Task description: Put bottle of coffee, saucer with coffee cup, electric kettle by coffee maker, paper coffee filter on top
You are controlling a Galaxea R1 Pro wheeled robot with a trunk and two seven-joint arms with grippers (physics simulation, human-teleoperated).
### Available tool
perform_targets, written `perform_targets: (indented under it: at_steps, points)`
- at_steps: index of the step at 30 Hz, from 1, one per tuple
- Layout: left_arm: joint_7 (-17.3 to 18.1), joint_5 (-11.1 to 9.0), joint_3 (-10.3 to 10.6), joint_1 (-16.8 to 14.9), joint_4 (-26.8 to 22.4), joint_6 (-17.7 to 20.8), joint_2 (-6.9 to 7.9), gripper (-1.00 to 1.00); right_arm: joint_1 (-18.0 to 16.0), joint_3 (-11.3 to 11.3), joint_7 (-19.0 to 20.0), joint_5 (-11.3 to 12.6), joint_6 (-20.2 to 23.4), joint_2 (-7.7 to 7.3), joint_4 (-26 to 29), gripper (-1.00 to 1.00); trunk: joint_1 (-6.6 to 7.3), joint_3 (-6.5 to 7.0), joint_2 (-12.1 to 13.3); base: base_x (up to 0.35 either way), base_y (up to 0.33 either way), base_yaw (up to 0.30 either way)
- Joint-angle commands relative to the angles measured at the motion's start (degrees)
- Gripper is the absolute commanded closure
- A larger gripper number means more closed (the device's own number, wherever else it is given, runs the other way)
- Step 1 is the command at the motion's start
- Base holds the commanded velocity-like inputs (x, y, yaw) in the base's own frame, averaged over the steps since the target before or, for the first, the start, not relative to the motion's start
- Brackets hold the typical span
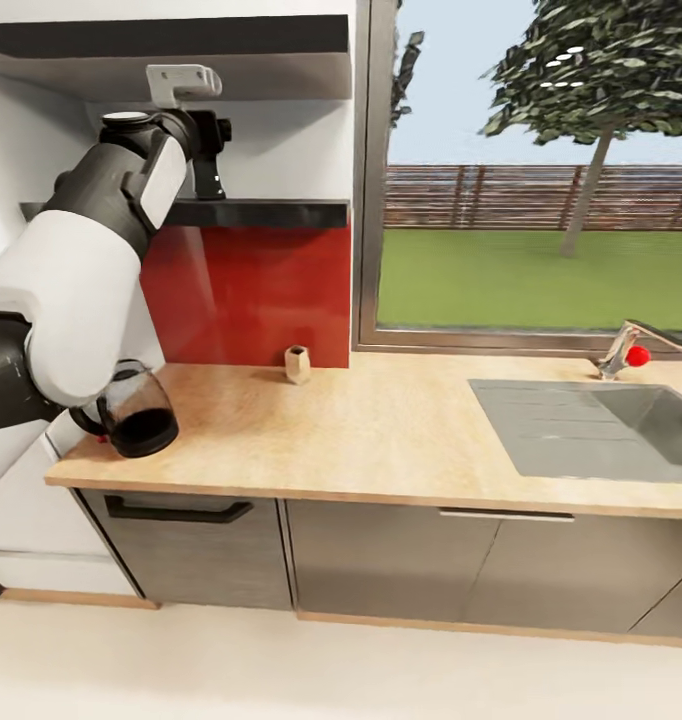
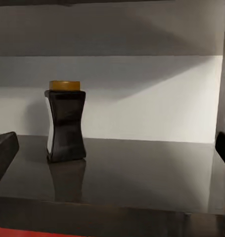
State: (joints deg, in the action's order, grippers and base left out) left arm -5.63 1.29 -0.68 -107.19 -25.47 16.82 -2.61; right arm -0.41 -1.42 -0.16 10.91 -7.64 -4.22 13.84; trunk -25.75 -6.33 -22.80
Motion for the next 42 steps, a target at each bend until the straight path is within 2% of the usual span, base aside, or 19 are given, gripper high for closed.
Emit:
perform_targets:
  at_steps: [1, 7, 11, 16, 21, 29, 37, 42]
  points:
    - [-0.46, 0.11, -0.08, -0.04, -0.09, 0.32, 0.41, -1.00, -0.04, -0.16, -0.02, 0.43, -0.18, -0.07, -0.03, -1.00, -0.03, -0.11, -0.12, 0.000, 0.000, -0.112]
    - [-3.89, 0.04, -0.32, -0.03, 0.34, 0.50, 2.92, -1.00, -0.04, -0.15, -0.02, 0.43, -0.16, -0.11, 0.03, -1.00, -0.03, -0.10, -0.12, 0.000, 0.000, -0.037]
    - [-4.91, 0.03, -0.41, -0.03, 0.53, 0.85, 3.75, -1.00, -0.06, -0.10, -0.02, 0.43, -0.11, -0.14, 0.04, -1.00, -0.03, -0.09, -0.12, 0.000, 0.000, -0.006]
    - [-7.11, -0.04, -0.40, 0.04, 0.71, 1.18, 6.17, -1.00, -0.08, -0.16, -0.02, 0.35, -0.16, -0.15, 0.04, -1.00, -0.03, -0.09, -0.12, 0.000, 0.000, -0.001]
    - [-8.57, -0.56, -0.28, 0.69, 0.86, 1.14, 6.39, -1.00, -0.09, -0.30, 0.01, 0.34, -0.18, -0.10, 0.05, -1.00, -0.03, -0.09, -0.12, 0.001, 0.000, 0.000]
    - [-7.87, -0.74, -0.46, 1.84, 0.87, 1.19, 6.54, -1.00, -0.05, -0.03, 0.13, 0.41, -0.06, -0.12, 0.04, -1.00, -0.03, -0.09, -0.12, 0.212, 0.142, -0.004]
    - [-7.82, -0.93, -0.51, 2.84, 0.86, 0.99, 6.56, -1.00, -0.06, 0.01, 0.22, 0.43, -0.01, -0.18, 0.04, -1.00, -0.03, 0.04, -0.12, 0.278, 0.231, -0.222]
    - [-7.82, -0.92, -0.46, 2.86, 0.78, 1.02, 6.56, -1.00, -0.06, 0.01, 0.12, 0.40, -0.01, -0.13, 0.04, -1.00, -0.03, 0.06, -0.12, 0.078, 0.065, -0.055]
